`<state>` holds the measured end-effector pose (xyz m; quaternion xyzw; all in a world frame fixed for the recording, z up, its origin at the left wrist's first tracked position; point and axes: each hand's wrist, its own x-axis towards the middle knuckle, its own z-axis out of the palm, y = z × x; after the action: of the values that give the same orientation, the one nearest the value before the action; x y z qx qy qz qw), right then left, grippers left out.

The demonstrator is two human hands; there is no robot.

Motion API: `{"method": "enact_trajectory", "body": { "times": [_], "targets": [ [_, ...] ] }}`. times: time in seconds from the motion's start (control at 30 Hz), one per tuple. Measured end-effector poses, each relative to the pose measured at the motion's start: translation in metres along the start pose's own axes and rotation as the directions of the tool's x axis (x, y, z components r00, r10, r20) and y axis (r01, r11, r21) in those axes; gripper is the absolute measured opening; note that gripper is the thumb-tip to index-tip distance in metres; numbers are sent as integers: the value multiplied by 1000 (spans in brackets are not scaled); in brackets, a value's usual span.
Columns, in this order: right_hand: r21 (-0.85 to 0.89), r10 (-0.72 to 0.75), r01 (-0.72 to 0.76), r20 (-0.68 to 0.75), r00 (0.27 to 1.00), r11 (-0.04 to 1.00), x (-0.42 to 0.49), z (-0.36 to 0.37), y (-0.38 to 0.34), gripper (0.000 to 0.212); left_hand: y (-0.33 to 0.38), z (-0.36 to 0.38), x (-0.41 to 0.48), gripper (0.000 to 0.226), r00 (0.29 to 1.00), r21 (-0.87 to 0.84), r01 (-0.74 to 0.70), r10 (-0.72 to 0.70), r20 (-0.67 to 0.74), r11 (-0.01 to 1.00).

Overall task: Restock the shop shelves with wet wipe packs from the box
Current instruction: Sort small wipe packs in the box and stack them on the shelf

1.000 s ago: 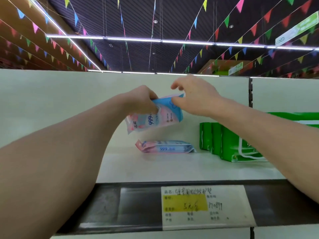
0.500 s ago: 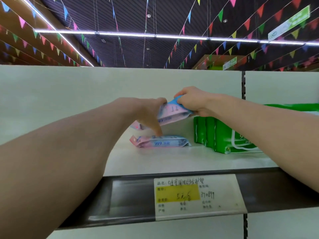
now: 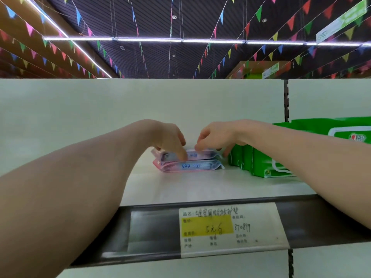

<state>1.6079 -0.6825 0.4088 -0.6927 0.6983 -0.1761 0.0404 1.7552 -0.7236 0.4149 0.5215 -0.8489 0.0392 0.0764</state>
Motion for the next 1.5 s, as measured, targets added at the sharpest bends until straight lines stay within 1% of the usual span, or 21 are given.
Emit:
{"method": "enact_trajectory", "body": {
  "times": [0.03,0.1,0.13,0.17,0.2,0.27,0.4,0.5,0.6,0.67,0.73,0.87,1.03,1.23,1.4,1.5],
  "targets": [
    [-19,-6,7,39,999,1000,-3,3,0,40,-1,-2,-2,64,1000,-34,31,-31,-6,999],
    [-58,-2,8,96,995,998,-6,11,-1,51,-4,-3,-4,65,992,-41,123,-123,6,992],
    [-71,1,6,102,995,997,-6,14,-1,56,-4,-1,-4,63,984,-74,172,-167,65,982],
    [-82,3,5,99,995,997,-5,16,-2,60,-3,2,-3,60,973,-131,199,-181,143,971],
    [-97,2,7,94,996,995,-5,17,-2,62,-1,6,-2,56,967,-178,200,-165,195,964],
    [-134,8,4,88,996,991,-4,15,-2,63,4,11,0,49,976,-226,151,-110,186,962],
    [-248,33,-16,65,997,969,-6,11,3,53,10,15,-3,56,993,-283,48,-15,118,958],
    [-362,55,-36,42,998,931,-9,9,4,52,14,19,-2,61,997,-248,13,7,78,969],
    [-490,41,-32,6,999,871,-13,10,2,52,17,22,-1,62,999,-242,-19,30,41,970],
    [-563,22,-24,-11,1000,826,-13,12,2,56,17,22,0,62,999,-196,-23,31,34,980],
    [-597,7,-17,-19,1000,802,-13,13,1,57,19,24,1,61,998,-134,-4,11,54,991],
    [-617,-20,10,-10,1000,787,-15,11,2,60,17,26,4,57,998,-27,20,-19,63,999],
    [-549,-60,55,8,998,834,-15,9,6,58,12,26,6,56,1000,28,0,0,8,1000],
    [-449,-151,134,-3,989,884,-11,15,6,52,3,28,8,54,998,130,69,-68,-19,989],
    [-414,-175,161,5,985,896,-11,13,2,44,3,27,2,55,997,207,77,-75,-18,975],
    [-437,-193,173,-2,981,883,-12,13,2,37,7,22,-5,55,997,206,72,-78,25,976]
  ]
}}
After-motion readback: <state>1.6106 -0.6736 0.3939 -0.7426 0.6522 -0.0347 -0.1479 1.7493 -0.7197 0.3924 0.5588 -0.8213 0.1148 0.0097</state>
